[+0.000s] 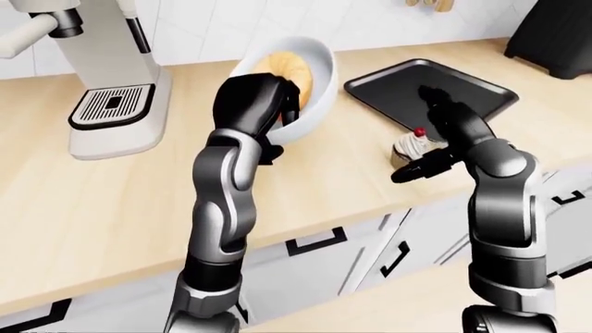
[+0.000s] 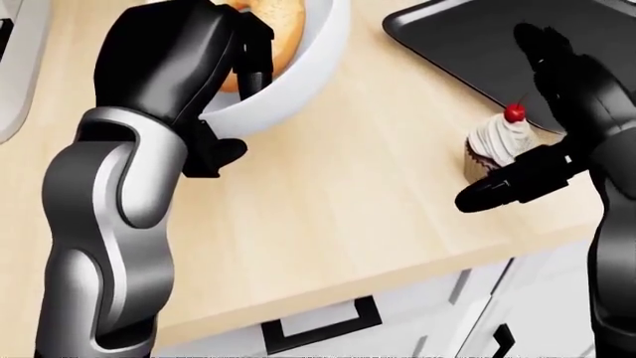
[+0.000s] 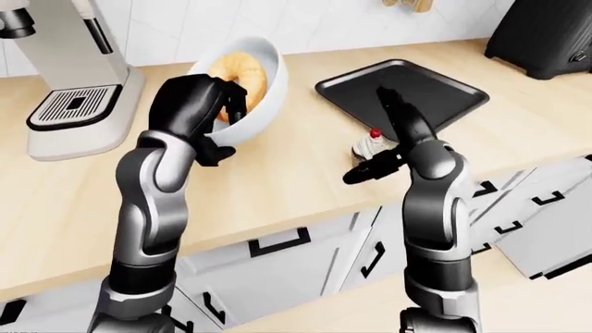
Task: Pick up the bowl with donut and place it on the tray. Pick up the cupcake and place it on the tray.
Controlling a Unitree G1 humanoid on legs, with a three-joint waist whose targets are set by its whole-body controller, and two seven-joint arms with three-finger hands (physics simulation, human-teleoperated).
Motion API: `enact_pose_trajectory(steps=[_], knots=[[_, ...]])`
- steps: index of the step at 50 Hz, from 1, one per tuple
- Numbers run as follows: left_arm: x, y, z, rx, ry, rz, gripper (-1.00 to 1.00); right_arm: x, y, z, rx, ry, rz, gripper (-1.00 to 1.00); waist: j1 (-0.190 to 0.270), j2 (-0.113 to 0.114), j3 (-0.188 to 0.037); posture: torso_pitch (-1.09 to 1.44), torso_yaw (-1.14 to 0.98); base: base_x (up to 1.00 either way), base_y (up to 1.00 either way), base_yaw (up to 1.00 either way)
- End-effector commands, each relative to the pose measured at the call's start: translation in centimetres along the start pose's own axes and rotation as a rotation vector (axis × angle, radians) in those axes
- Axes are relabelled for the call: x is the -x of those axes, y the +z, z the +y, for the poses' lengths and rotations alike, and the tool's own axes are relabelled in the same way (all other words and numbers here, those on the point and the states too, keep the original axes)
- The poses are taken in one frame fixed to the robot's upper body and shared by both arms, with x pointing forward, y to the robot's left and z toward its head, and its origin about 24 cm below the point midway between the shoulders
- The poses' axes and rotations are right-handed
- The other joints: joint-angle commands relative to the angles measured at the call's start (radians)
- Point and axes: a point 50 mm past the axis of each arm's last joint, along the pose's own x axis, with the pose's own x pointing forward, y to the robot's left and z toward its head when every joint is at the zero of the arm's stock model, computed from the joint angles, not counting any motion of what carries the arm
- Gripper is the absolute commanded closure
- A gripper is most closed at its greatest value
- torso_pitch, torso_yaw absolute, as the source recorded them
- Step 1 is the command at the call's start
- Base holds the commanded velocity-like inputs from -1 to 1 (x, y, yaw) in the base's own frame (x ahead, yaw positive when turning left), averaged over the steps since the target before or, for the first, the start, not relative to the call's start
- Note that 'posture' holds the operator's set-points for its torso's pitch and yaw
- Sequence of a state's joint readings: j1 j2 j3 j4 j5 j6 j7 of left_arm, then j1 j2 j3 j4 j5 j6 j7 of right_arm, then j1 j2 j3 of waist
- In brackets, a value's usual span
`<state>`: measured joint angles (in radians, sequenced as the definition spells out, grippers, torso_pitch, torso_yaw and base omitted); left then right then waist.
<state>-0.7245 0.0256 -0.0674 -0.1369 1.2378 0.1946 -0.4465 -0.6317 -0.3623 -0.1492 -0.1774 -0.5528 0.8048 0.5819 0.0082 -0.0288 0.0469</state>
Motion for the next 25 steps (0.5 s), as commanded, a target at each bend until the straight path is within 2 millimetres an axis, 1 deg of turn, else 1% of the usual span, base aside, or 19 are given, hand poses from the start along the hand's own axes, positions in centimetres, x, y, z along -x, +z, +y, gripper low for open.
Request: enact_pose_trajectory(steps=[1, 2, 6, 9, 16, 19, 20, 22, 23, 25], knots=[[0.2, 1.2, 2.8, -0.013, 0.157, -0.059, 1.0, 0.4, 1.5, -1.0, 0.024, -0.052, -0.071, -0.65, 0.0, -0.003, -0.033, 0.0, 0.0, 0.0, 0.0, 0.0], [0.2, 1.2, 2.8, -0.012, 0.157, -0.059, 1.0, 0.4, 1.4, -0.9, 0.025, -0.051, -0.07, -0.62, 0.0, -0.003, -0.034, 0.0, 0.0, 0.0, 0.0, 0.0], [0.2, 1.3, 2.9, -0.013, 0.158, -0.059, 1.0, 0.3, 1.2, -0.7, 0.028, -0.046, -0.066, -0.09, 0.0, -0.003, -0.034, 0.0, 0.0, 0.0, 0.0, 0.0], [0.2, 1.3, 2.9, -0.01, 0.156, -0.059, 1.0, 0.2, 0.9, -0.6, 0.03, -0.043, -0.063, -0.09, 0.0, -0.003, -0.035, 0.0, 0.0, 0.0, 0.0, 0.0], [0.3, 1.3, 3.1, -0.011, 0.162, -0.061, 1.0, 0.4, -0.3, -0.2, 0.029, -0.036, -0.046, -0.06, 0.0, -0.005, -0.036, 0.0, 0.0, 0.0, 0.0, 0.0], [0.3, 1.3, 3.1, -0.011, 0.162, -0.062, 1.0, 0.5, -0.4, 0.0, 0.028, -0.033, -0.045, 0.03, 0.001, -0.006, -0.038, 0.0, 0.0, 0.0, 0.0, 0.0], [0.3, 1.4, 3.1, -0.011, 0.163, -0.063, 1.0, 0.6, -0.4, 0.0, 0.029, -0.032, -0.046, 0.24, 0.001, -0.005, -0.038, 0.0, 0.0, 0.0, 0.0, 0.0], [0.4, 1.4, 3.1, -0.01, 0.163, -0.063, 1.0, 0.7, -0.3, 0.1, 0.029, -0.031, -0.053, 0.77, 0.001, -0.005, -0.038, 0.0, 0.0, 0.0, 0.0, 0.0], [0.4, 1.4, 3.1, -0.009, 0.162, -0.063, 1.0, 0.8, -0.1, 0.0, 0.029, -0.032, -0.058, 0.99, 0.001, -0.005, -0.039, 0.0, 0.0, 0.0, 0.0, 0.0], [0.5, 1.4, 3.2, -0.01, 0.163, -0.062, 1.0, 1.1, 0.2, -0.1, 0.028, -0.033, -0.069, 1.0, 0.001, -0.005, -0.039, 0.0, 0.0, 0.0, 0.0, 0.0]])
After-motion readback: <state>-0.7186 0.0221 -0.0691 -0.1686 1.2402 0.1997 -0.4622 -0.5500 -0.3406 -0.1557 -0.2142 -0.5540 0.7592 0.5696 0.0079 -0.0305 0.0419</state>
